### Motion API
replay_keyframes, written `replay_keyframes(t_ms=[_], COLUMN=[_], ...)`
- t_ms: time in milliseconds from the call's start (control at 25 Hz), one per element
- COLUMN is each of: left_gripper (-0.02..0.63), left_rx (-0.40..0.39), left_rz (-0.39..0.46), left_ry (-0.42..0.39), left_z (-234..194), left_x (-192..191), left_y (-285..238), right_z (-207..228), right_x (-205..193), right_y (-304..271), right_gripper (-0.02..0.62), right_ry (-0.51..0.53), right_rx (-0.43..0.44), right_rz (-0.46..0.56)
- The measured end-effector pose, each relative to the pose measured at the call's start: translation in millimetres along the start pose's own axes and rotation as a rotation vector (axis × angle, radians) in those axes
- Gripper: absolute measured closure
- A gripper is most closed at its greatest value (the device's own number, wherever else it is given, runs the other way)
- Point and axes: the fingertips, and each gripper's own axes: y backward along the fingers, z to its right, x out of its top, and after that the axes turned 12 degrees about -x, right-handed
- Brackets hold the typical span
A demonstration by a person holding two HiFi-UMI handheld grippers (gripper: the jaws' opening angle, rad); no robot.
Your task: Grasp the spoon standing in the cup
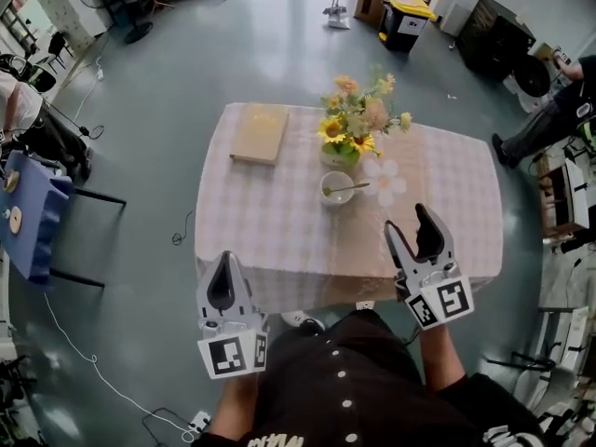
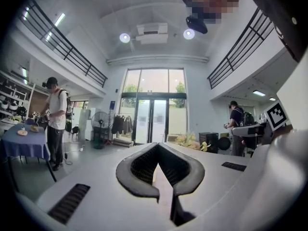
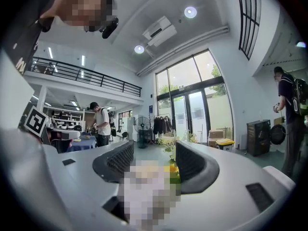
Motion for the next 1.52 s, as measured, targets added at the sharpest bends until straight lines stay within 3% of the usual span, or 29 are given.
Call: replay_keyframes(t_ms=[400, 1000, 1280, 1520], left_gripper=[0.588, 0.589, 0.589, 0.589], left_rx=[-0.105, -0.056, -0.079, -0.082], left_rz=[-0.016, -0.014, -0.010, -0.078], left_ry=[0.007, -0.001, -0.028, -0.032], left_z=[1, 15, 30, 37], left_x=[-15, -5, 1, -16], left_y=[-11, -57, -100, -118], right_z=[1, 41, 67, 77], right_x=[-11, -2, -25, -59], right_y=[20, -41, -68, -89], right_gripper=[0.341, 0.341, 0.341, 0.341], right_ry=[-0.006, -0.105, -0.138, -0.175], right_rx=[-0.093, -0.048, -0.043, -0.030], right_rz=[-0.023, 0.008, -0.035, -0.100])
